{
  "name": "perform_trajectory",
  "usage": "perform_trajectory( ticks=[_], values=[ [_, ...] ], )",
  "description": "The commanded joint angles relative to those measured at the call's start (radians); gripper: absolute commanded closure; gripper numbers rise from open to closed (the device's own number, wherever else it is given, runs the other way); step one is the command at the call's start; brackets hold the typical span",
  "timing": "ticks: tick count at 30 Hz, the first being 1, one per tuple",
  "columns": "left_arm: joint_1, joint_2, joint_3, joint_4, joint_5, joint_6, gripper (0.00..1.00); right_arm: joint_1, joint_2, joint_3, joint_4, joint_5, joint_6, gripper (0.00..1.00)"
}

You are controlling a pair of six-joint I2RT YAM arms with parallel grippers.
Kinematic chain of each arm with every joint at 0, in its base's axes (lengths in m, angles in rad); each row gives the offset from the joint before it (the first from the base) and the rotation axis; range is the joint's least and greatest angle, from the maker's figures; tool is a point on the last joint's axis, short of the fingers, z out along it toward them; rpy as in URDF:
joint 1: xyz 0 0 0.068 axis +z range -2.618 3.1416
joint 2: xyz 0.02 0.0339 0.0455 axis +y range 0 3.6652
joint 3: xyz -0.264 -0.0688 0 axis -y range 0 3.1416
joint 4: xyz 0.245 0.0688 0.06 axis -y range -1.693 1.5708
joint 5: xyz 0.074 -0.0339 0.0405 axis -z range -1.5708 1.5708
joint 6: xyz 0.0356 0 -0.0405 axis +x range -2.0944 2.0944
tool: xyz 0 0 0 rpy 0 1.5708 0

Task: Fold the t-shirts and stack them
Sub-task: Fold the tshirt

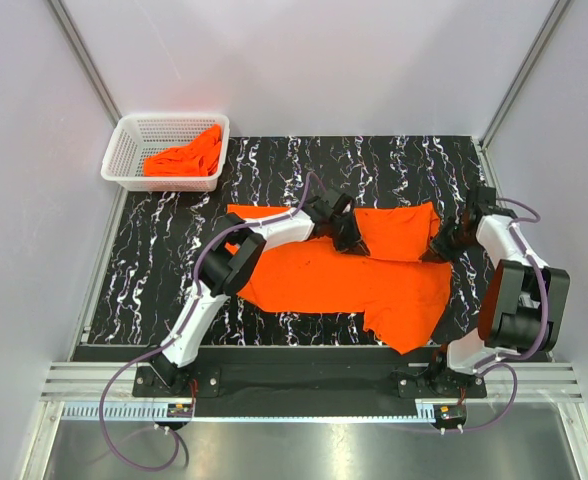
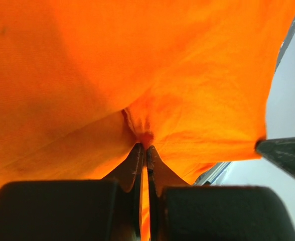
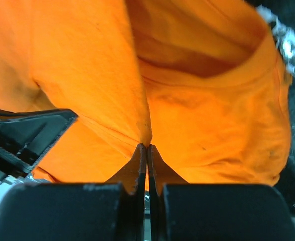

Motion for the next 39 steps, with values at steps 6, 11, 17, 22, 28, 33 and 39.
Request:
perform_trajectory(
  ticks=[6, 11, 17, 22, 28, 33, 39],
  values=[
    [0.024, -0.071, 0.026, -0.049, 0.025, 0.061, 1.0, 0.001, -0.158, -0.119, 0.023, 0.045, 0.117, 1.0],
    [0.027, -0.065, 0.032, -0.056, 0.037, 0.067, 1.0, 0.001, -0.178, -0.176, 0.054, 0.061, 0.161, 1.0],
    [0.028, -0.079, 0.013, -0.076, 0.071, 0.071, 1.0, 0.001, -0.101, -0.219, 0.087, 0.082, 0.171, 1.0],
    [0.028, -0.107, -0.029, -0.079, 0.094, 0.064, 1.0, 0.001, -0.062, -0.217, 0.089, 0.118, 0.143, 1.0],
    [0.028, -0.102, -0.049, -0.081, 0.123, 0.064, 1.0, -0.001, -0.043, -0.205, 0.087, 0.139, 0.122, 0.99],
    [0.028, -0.122, -0.072, -0.086, 0.16, 0.084, 0.85, -0.001, -0.027, -0.164, 0.06, 0.19, 0.077, 0.89],
    [0.082, -0.257, -0.147, -0.145, 0.218, 0.235, 0.58, -0.001, 0.012, -0.015, 0.029, 0.206, 0.025, 0.47]
  ],
)
